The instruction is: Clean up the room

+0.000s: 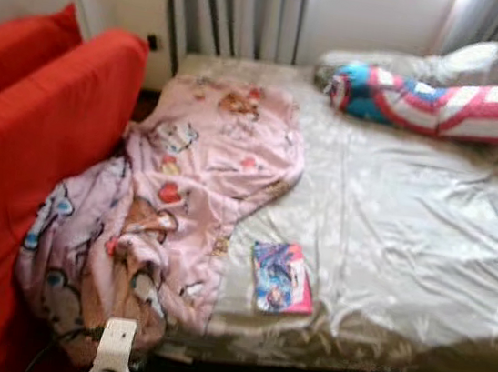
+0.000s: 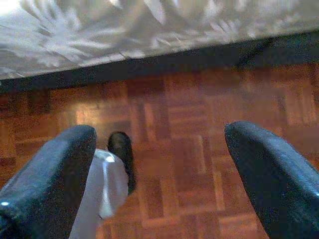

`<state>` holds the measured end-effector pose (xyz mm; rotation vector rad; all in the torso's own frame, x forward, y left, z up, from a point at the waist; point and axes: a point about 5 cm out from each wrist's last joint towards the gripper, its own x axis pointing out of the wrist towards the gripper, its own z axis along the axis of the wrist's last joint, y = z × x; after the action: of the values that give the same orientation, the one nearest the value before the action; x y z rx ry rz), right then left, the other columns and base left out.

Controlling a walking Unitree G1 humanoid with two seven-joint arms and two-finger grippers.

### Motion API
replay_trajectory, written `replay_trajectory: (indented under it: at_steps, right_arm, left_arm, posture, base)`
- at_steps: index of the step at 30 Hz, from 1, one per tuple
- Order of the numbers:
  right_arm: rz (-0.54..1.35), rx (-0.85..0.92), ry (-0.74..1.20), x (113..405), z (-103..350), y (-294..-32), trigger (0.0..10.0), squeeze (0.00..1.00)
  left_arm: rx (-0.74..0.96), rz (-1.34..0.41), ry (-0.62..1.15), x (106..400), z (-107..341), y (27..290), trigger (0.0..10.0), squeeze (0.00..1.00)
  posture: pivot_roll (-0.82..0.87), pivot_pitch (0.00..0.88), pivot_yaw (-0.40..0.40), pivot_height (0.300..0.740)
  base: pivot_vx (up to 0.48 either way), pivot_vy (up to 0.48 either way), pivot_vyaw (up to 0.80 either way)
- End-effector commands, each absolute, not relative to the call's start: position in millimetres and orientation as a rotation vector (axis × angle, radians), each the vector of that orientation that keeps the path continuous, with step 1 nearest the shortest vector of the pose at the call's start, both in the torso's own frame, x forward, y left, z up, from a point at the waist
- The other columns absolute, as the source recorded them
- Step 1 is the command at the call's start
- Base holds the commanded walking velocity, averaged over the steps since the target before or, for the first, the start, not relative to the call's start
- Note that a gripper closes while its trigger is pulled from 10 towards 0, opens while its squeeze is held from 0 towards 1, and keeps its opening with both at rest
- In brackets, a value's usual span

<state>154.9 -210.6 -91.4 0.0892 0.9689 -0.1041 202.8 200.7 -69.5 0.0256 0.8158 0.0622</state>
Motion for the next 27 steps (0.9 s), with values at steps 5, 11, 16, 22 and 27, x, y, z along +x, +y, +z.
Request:
replay_trajectory:
  at_steps: [5,11,16,22,27]
  right_arm:
    - [-0.105,0.081,0.986,151.0,-92.7,-212.9,10.0,0.00]
    - [-0.107,0.083,0.981,151.7,-92.3,-213.0,10.0,0.00]
    - [-0.109,0.081,0.973,152.6,-91.8,-213.1,10.0,0.00]
    - [-0.108,0.082,0.971,152.9,-91.7,-213.0,10.0,0.00]
    - [-0.107,0.080,0.973,152.8,-91.8,-212.8,10.0,0.00]
  left_arm:
    - [0.024,0.066,0.843,198.3,-72.7,199.4,10.0,0.00]
    - [0.021,0.070,0.842,198.5,-72.6,199.8,10.0,0.00]
    - [0.019,0.069,0.841,198.9,-72.3,199.9,10.0,0.00]
    - [0.020,0.069,0.842,198.9,-72.3,200.1,10.0,0.00]
    - [0.020,0.068,0.842,198.9,-72.3,200.3,10.0,0.00]
  posture:
    - [-0.07,0.017,-0.008,0.740]
    - [-0.07,0.020,-0.009,0.740]
    - [-0.07,0.022,-0.008,0.740]
    - [-0.07,0.023,-0.007,0.740]
    - [-0.07,0.025,-0.007,0.740]
  base:
    - [0.000,-0.274,-0.13]
    - [0.000,-0.322,-0.65]
    - [0.000,-0.318,0.00]
    - [0.000,-0.317,0.00]
    - [0.000,-0.319,0.00]
